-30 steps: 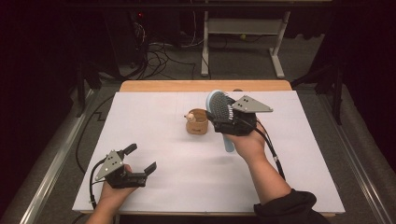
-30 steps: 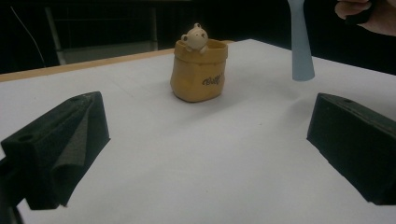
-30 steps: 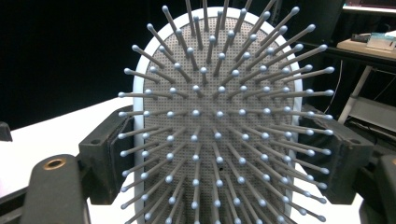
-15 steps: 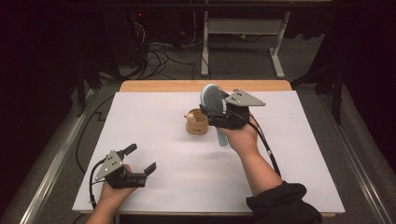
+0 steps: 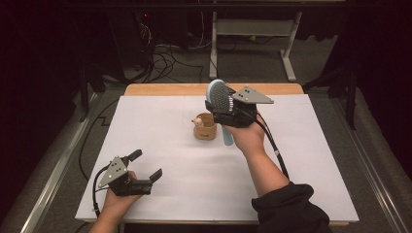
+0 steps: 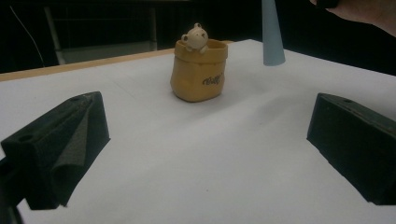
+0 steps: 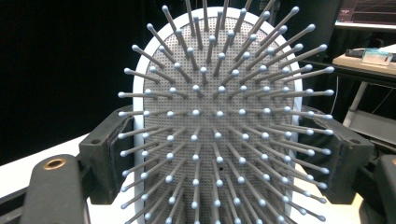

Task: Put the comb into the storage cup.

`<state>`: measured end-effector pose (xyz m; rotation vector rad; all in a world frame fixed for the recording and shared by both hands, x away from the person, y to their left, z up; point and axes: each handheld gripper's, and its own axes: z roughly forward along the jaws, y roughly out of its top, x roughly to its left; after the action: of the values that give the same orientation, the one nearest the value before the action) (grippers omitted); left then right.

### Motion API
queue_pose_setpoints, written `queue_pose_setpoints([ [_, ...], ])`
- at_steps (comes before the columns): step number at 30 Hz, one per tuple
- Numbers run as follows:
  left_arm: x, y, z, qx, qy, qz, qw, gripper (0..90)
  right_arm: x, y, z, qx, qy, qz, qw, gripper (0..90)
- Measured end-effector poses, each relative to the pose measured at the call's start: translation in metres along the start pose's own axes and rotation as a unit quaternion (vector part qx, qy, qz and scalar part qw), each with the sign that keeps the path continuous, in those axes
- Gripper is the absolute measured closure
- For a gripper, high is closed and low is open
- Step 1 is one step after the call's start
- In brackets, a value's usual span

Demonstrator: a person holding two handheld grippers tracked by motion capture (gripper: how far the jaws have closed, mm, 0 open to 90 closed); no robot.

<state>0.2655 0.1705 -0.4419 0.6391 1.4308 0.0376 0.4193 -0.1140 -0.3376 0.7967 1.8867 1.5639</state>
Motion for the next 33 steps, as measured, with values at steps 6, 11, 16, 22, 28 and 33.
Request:
queue_pose_setpoints([
  [6, 0.0, 0.001, 0.0, 0.0, -0.001, -0.003, 1.0, 0.1, 0.0, 0.004, 0.005, -0.006, -0.001, 0.001, 1.0, 20.9],
  [11, 0.0, 0.0, 0.0, 0.0, -0.001, -0.002, 1.0, 0.1, 0.001, 0.009, 0.009, -0.012, -0.003, 0.001, 0.9999, 20.9],
  [16, -0.001, 0.0, 0.0, 0.0, 0.002, -0.011, 0.9999, 0.1, 0.001, 0.013, 0.014, -0.016, -0.005, -0.001, 0.9999, 20.9],
  [22, -0.001, 0.001, 0.0, 0.001, 0.002, -0.011, 0.9999, 0.1, 0.001, 0.017, 0.02, -0.021, -0.006, -0.001, 0.9998, 20.9],
  [28, 0.0, 0.001, -0.001, 0.001, -0.004, -0.004, 1.0, 0.1, 0.0, 0.022, 0.024, -0.027, -0.007, 0.0, 0.9996, 20.9],
  [33, 0.0, 0.001, -0.001, 0.0, -0.005, -0.003, 1.0, 0.1, 0.001, 0.026, 0.028, -0.027, -0.007, 0.002, 0.9996, 20.9],
])
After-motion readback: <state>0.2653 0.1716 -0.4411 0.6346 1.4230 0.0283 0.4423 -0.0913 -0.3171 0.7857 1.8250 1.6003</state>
